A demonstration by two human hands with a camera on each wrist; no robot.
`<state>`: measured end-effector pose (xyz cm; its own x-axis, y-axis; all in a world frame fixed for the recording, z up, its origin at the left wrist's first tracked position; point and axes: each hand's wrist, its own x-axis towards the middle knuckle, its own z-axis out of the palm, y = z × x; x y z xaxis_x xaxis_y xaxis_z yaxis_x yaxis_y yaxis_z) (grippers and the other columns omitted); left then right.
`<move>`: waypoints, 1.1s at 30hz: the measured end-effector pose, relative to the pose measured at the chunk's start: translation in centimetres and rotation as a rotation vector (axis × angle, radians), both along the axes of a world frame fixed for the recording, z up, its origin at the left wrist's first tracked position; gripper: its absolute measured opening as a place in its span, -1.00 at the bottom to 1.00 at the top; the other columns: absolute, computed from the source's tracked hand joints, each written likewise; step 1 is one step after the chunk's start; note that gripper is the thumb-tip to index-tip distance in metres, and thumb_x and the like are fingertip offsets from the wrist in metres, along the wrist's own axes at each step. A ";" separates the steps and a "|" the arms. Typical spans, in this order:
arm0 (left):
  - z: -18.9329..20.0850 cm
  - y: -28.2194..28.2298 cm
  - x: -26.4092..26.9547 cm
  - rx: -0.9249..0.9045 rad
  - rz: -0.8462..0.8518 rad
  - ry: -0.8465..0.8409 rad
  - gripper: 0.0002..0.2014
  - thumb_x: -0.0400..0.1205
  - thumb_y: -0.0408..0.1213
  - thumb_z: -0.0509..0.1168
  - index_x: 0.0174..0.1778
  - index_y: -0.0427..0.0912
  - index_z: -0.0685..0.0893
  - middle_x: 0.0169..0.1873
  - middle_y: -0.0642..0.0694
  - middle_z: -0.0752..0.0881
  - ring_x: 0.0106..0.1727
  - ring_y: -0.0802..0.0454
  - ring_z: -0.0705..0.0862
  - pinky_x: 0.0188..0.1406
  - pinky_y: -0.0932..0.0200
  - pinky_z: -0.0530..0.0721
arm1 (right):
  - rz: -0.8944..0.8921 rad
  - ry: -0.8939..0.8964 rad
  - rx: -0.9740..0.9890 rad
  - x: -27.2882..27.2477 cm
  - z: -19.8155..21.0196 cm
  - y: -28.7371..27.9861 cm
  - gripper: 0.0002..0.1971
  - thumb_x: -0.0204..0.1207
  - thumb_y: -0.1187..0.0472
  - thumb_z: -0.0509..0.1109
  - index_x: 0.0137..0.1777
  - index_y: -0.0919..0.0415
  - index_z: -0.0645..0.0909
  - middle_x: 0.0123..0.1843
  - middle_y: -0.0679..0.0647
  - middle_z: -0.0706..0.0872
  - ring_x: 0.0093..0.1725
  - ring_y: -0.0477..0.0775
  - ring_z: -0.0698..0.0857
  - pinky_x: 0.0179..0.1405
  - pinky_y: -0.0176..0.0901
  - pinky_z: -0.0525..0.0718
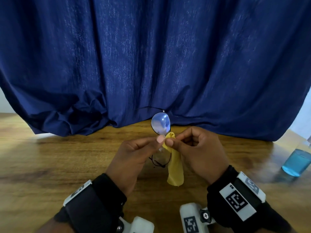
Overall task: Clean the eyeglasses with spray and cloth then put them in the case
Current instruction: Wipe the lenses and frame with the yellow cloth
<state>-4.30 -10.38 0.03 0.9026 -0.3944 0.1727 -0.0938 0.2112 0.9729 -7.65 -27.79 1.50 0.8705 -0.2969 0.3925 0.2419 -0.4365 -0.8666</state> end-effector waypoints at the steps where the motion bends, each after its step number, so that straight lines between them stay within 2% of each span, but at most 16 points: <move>1: -0.1 0.0 0.0 -0.003 0.019 -0.003 -0.77 0.56 -0.11 0.41 -0.06 -0.16 0.88 -0.16 0.03 0.91 -0.13 0.31 0.81 -0.26 0.54 0.63 | 0.002 -0.007 -0.004 0.0 -0.1 -0.1 -0.79 0.28 0.02 0.72 -0.27 0.06 0.76 -0.29 -0.04 0.85 -0.35 -0.18 0.75 -0.39 -0.45 0.60; 6: -0.2 0.2 0.3 -0.038 0.044 0.058 -0.75 0.55 -0.17 0.42 0.02 -0.20 0.89 -0.12 -0.04 0.92 -0.12 0.24 0.85 -0.28 0.48 0.68 | 0.078 0.010 -0.046 0.0 -0.2 0.1 -0.88 0.38 0.05 0.66 -0.23 0.06 0.84 -0.34 -0.14 0.84 -0.39 -0.27 0.72 -0.39 -0.49 0.56; 9: -0.1 0.3 0.4 -0.047 0.032 0.088 -0.70 0.57 -0.14 0.39 0.13 -0.18 0.87 0.03 -0.08 0.91 0.05 0.13 0.85 -0.11 0.34 0.70 | 0.146 0.040 -0.053 -0.1 -0.1 0.1 -0.92 0.42 0.09 0.63 -0.21 0.08 0.86 -0.32 -0.17 0.85 -0.35 -0.31 0.74 -0.35 -0.53 0.58; 11: -0.2 0.3 0.5 -0.078 0.030 0.129 -0.69 0.58 -0.13 0.38 0.15 -0.17 0.87 0.08 -0.10 0.90 0.14 0.03 0.83 0.05 0.16 0.69 | 0.179 0.068 -0.068 0.0 -0.1 0.1 -0.93 0.43 0.09 0.62 -0.20 0.06 0.86 -0.27 -0.15 0.87 -0.29 -0.27 0.77 -0.30 -0.49 0.62; 13: -0.2 0.3 0.7 -0.126 0.030 0.180 -0.69 0.57 -0.14 0.38 0.13 -0.16 0.87 0.06 -0.14 0.90 0.14 -0.04 0.82 0.18 0.02 0.68 | 0.203 0.087 -0.080 0.0 -0.2 0.1 -0.93 0.44 0.09 0.61 -0.17 0.06 0.86 -0.23 -0.11 0.88 -0.24 -0.23 0.80 -0.24 -0.43 0.67; 16: -0.1 0.3 0.6 -0.182 0.032 0.211 -0.70 0.57 -0.14 0.38 0.11 -0.15 0.88 -0.02 -0.13 0.89 0.04 -0.01 0.82 0.15 -0.01 0.71 | 0.235 0.087 -0.052 0.0 -0.4 0.3 -0.91 0.47 0.10 0.60 -0.12 0.09 0.86 -0.19 -0.06 0.89 -0.21 -0.19 0.81 -0.20 -0.35 0.69; 18: -0.1 0.3 0.6 -0.178 0.038 0.191 -0.70 0.58 -0.13 0.37 0.13 -0.13 0.88 0.02 -0.15 0.89 0.10 -0.04 0.81 0.22 -0.05 0.69 | 0.227 0.068 -0.065 -0.1 -0.4 0.4 -0.92 0.49 0.10 0.59 -0.11 0.07 0.85 -0.18 -0.04 0.88 -0.20 -0.18 0.79 -0.20 -0.31 0.69; 20: 0.1 0.3 0.4 -0.143 0.055 0.134 -0.70 0.59 -0.11 0.36 0.15 -0.10 0.87 0.08 -0.14 0.89 0.15 0.00 0.81 0.25 -0.04 0.66 | 0.188 0.019 -0.122 0.0 -0.4 0.4 -0.93 0.50 0.08 0.58 -0.10 0.03 0.83 -0.16 -0.04 0.86 -0.15 -0.12 0.79 -0.15 -0.16 0.75; 22: 0.6 0.4 0.2 -0.077 0.065 0.063 -0.69 0.59 -0.07 0.35 0.18 -0.04 0.86 0.11 -0.04 0.89 0.16 0.11 0.82 0.22 0.06 0.62 | 0.128 -0.055 -0.174 -0.1 -0.4 0.4 -0.95 0.51 0.07 0.57 -0.10 -0.01 0.79 -0.17 -0.04 0.83 -0.16 -0.07 0.76 -0.13 -0.08 0.74; 24: 1.1 0.8 0.0 -0.010 0.091 -0.031 -0.68 0.59 -0.02 0.35 0.21 0.04 0.83 0.14 0.12 0.87 0.17 0.28 0.79 0.11 0.22 0.59 | 0.055 -0.142 -0.258 -0.1 -0.2 0.1 -0.96 0.52 0.07 0.56 -0.12 -0.05 0.74 -0.20 -0.06 0.78 -0.18 -0.05 0.71 -0.19 -0.15 0.68; 26: 1.5 1.4 0.5 0.061 0.216 -0.161 -0.68 0.58 0.03 0.37 0.23 0.11 0.78 0.11 0.23 0.84 0.12 0.36 0.77 0.01 0.36 0.61 | 0.002 -0.204 -0.373 -0.1 0.1 -0.6 -0.89 0.54 0.09 0.54 -0.14 -0.12 0.68 -0.22 -0.17 0.71 -0.18 -0.09 0.66 -0.25 -0.34 0.59; 28: 1.9 2.3 1.4 0.028 0.437 -0.293 -0.66 0.55 0.02 0.42 0.21 0.01 0.72 -0.06 0.10 0.80 -0.05 0.21 0.75 -0.10 0.37 0.66 | -0.028 -0.217 -0.494 0.0 0.3 -1.3 -0.90 0.57 0.10 0.51 -0.11 -0.12 0.65 -0.22 -0.28 0.61 -0.19 -0.20 0.59 -0.26 -0.49 0.49; 30: 2.7 3.1 1.9 -0.045 0.584 -0.436 -0.72 0.57 -0.10 0.44 0.14 -0.11 0.67 -0.20 -0.01 0.69 -0.18 0.13 0.64 -0.20 0.43 0.65 | -0.061 -0.191 -0.605 0.1 0.4 -1.8 -0.96 0.60 0.06 0.46 -0.07 -0.08 0.66 -0.19 -0.30 0.56 -0.18 -0.30 0.52 -0.25 -0.50 0.40; 31: 3.0 3.5 1.9 -0.036 0.612 -0.502 -0.77 0.59 -0.15 0.44 0.12 -0.11 0.68 -0.21 -0.06 0.66 -0.19 0.10 0.62 -0.20 0.41 0.64 | -0.071 -0.171 -0.653 0.1 0.5 -1.9 -0.97 0.61 0.03 0.44 -0.05 -0.08 0.67 -0.17 -0.30 0.56 -0.16 -0.33 0.50 -0.24 -0.48 0.36; 33: 3.4 3.8 1.7 0.070 0.601 -0.627 -0.84 0.62 -0.16 0.43 0.09 -0.04 0.74 -0.18 -0.10 0.69 -0.17 0.01 0.64 -0.13 0.24 0.65 | -0.059 -0.147 -0.720 0.0 0.5 -1.8 -0.93 0.62 -0.01 0.41 -0.03 -0.08 0.68 -0.14 -0.27 0.57 -0.14 -0.30 0.49 -0.20 -0.45 0.38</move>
<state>-2.61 -6.54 3.42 0.7075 0.0901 0.7009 -0.6932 -0.1046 0.7131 -7.62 -29.57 1.96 0.7846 0.0336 0.6191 0.2920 -0.9009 -0.3212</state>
